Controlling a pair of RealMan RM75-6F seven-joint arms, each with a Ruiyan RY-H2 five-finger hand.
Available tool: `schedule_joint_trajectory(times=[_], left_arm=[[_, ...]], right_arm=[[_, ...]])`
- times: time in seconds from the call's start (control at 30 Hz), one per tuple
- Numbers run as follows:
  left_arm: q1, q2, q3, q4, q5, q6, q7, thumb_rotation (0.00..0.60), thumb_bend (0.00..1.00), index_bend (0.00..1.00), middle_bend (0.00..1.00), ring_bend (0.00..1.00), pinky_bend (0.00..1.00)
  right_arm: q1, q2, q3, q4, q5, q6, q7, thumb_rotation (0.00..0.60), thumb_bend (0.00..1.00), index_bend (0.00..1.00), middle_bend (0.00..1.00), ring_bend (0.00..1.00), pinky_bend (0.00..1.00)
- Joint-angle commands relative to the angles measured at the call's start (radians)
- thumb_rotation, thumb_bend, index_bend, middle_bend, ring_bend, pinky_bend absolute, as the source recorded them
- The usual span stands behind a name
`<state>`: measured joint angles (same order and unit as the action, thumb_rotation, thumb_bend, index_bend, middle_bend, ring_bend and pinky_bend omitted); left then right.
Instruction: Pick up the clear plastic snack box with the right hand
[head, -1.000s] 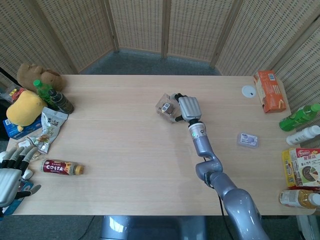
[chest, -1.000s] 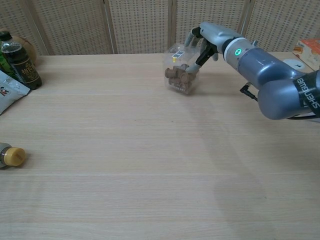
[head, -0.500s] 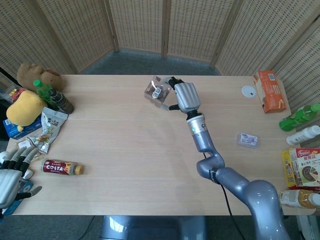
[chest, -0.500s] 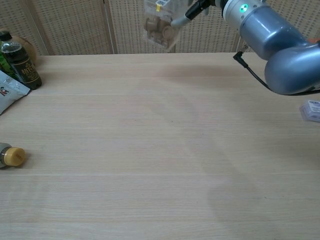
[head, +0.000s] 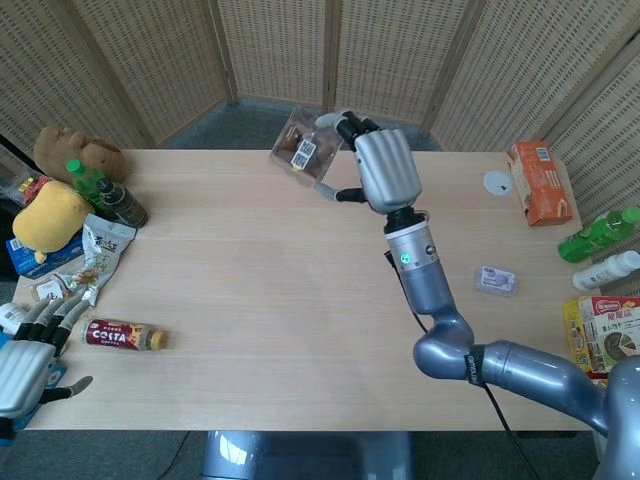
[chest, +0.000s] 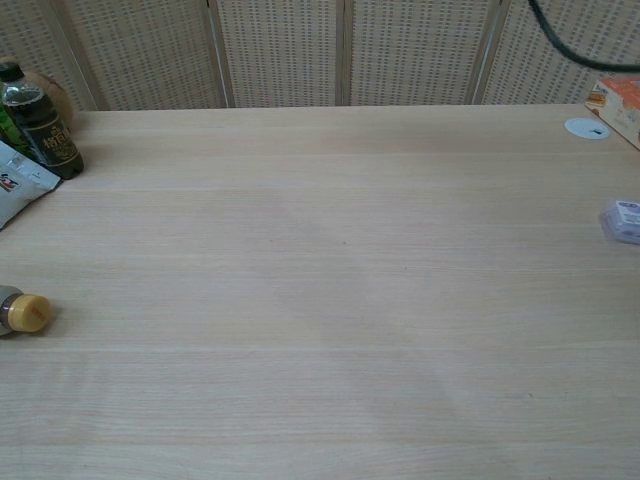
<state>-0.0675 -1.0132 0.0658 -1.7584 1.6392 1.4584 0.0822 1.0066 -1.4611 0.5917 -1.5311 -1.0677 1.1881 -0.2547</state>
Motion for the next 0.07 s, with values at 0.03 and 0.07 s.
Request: schedule_joint_trajectory(times=[0.03,0.07], left_arm=[[0.0,-0.001,0.001,0.0,0.001,0.001,0.002,0.6,0.0,0.0,0.0,0.0,0.0],[0.0,-0.001,0.001,-0.001,0.001,0.001,0.002,0.6,0.0,0.0,0.0,0.0,0.0]], right_arm=[[-0.013,0.034,0.018,-0.044,0.027,0.022,-0.036,0.6,0.0,0.52,0.76,0.68,0.69],[-0.015,0.039,0.019,-0.052,0.033,0.025,-0.039,0.6,0.0,0.52,0.76,0.68,0.69]])
